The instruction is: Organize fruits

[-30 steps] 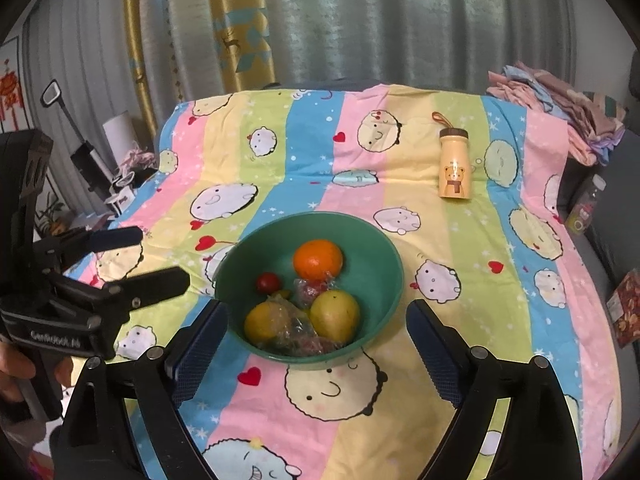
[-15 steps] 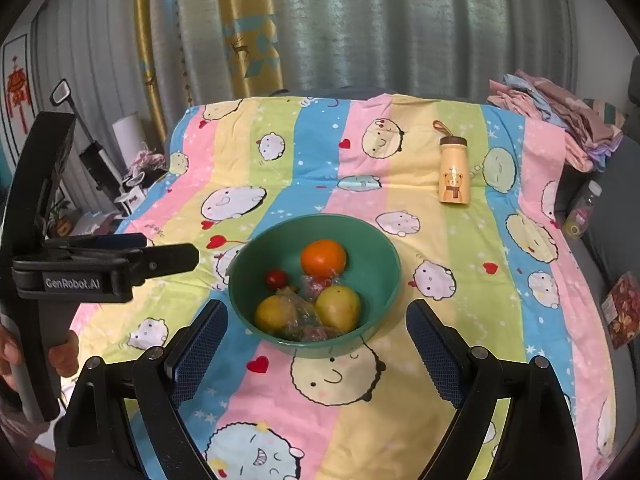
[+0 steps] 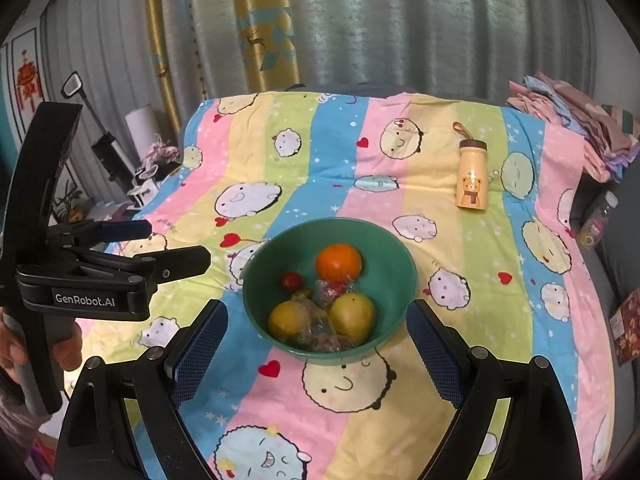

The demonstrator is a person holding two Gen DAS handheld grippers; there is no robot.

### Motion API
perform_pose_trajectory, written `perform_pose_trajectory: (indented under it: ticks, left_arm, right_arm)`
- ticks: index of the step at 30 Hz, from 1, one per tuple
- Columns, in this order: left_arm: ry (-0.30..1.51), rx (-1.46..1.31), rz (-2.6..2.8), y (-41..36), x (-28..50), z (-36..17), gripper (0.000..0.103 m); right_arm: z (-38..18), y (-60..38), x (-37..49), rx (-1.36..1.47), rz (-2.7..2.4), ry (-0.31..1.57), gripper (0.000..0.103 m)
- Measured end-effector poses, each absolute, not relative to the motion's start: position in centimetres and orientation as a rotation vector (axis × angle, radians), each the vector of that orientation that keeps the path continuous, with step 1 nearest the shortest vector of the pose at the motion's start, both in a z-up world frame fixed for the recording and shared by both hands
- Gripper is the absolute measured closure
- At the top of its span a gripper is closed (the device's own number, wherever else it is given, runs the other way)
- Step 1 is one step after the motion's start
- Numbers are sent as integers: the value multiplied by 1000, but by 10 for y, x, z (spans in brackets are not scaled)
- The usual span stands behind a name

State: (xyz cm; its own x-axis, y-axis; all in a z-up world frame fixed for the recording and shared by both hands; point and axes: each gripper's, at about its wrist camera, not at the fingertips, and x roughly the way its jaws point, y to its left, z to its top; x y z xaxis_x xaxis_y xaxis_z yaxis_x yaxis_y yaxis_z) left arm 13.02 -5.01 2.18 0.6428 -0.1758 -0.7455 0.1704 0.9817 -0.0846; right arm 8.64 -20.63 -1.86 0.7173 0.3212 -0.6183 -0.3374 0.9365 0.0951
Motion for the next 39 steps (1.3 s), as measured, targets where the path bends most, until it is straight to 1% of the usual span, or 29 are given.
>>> perform_pose_trajectory:
  ticks: [14, 39]
  left_arm:
    - [862, 33, -192, -58, 144, 24, 0]
    - [868, 41, -195, -63, 148, 23, 0]
  right_arm:
    - [-20, -203, 104, -31, 367, 690, 12]
    - [-22, -200, 109, -45, 368, 695, 12]
